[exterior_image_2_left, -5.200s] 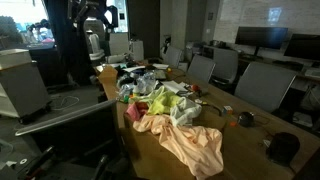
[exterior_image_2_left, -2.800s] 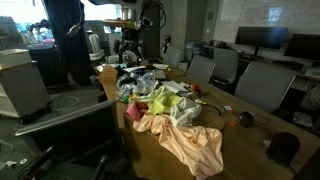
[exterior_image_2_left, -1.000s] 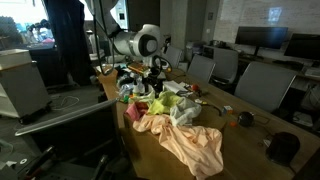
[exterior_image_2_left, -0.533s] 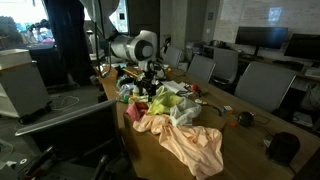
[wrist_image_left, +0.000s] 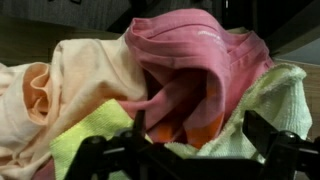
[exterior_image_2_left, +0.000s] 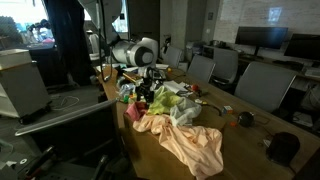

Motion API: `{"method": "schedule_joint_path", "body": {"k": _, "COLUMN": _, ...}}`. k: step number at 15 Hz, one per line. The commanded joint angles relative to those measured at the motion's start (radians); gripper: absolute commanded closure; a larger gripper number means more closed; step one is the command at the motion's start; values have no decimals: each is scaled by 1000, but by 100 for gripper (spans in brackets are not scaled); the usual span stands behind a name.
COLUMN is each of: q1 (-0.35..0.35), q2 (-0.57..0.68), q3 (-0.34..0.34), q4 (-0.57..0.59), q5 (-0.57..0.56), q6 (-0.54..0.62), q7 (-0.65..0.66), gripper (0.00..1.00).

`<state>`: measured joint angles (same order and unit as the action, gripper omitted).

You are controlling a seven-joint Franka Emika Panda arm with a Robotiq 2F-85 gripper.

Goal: Pick up all the clothes from the table and put them on the chair.

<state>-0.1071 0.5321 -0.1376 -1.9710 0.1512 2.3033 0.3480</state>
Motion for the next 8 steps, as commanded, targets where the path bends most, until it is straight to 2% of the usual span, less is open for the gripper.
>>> {"method": "schedule_joint_path", "body": {"k": 1, "q1": -13, "q2": 14, "q3": 0, "q4": 21, "q5": 22, "q6": -25, "q7": -10, "gripper": 0}}
{"method": "schedule_joint_path", "body": {"k": 8, "q1": -26, "q2": 11, "q3": 4, "q4": 15, "q5": 39, "q6": -60, "q7": -19, "gripper": 0}}
